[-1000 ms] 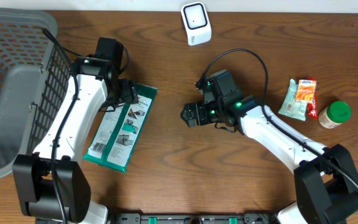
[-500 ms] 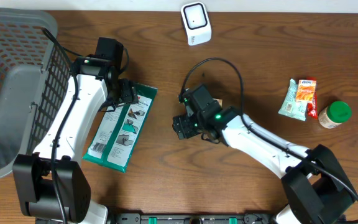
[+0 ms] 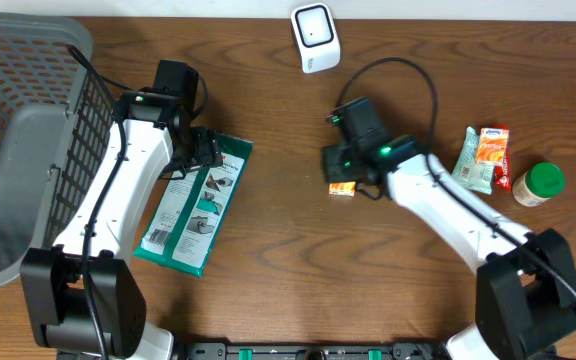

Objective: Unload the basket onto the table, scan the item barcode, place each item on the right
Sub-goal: 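Grasp the second Kleenex pack with the right gripper, then raise the second Kleenex pack and hold it under the scanner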

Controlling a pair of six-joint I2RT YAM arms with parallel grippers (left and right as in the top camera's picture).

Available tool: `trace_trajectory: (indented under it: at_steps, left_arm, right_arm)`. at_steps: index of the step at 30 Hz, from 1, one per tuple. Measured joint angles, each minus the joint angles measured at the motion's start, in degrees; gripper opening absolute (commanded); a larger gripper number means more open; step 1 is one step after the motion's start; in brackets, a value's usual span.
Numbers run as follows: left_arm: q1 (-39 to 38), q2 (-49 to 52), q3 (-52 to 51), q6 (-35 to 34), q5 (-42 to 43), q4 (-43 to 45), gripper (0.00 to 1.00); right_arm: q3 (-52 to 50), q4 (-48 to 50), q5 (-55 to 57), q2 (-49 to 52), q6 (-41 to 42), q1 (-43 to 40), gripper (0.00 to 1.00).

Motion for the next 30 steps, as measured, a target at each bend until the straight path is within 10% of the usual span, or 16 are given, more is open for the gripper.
trace_trajectory:
  at_steps: [19, 23, 30]
  left_arm:
    - [0.0, 0.0, 0.0, 0.0, 0.0, 0.0, 0.87]
    - [0.0, 0.0, 0.0, 0.0, 0.0, 0.0, 0.87]
    - [0.0, 0.0, 0.0, 0.0, 0.0, 0.0, 0.87]
  right_arm:
    - [-5.8, 7.9, -2.4, 7.5, 8.6, -4.9, 0.36]
    - [-5.8, 9.5, -4.2, 8.1, 9.6, -4.9, 0.02]
    - [-4.8, 7.9, -6.1, 7.5, 8.6, -5.5, 0.01]
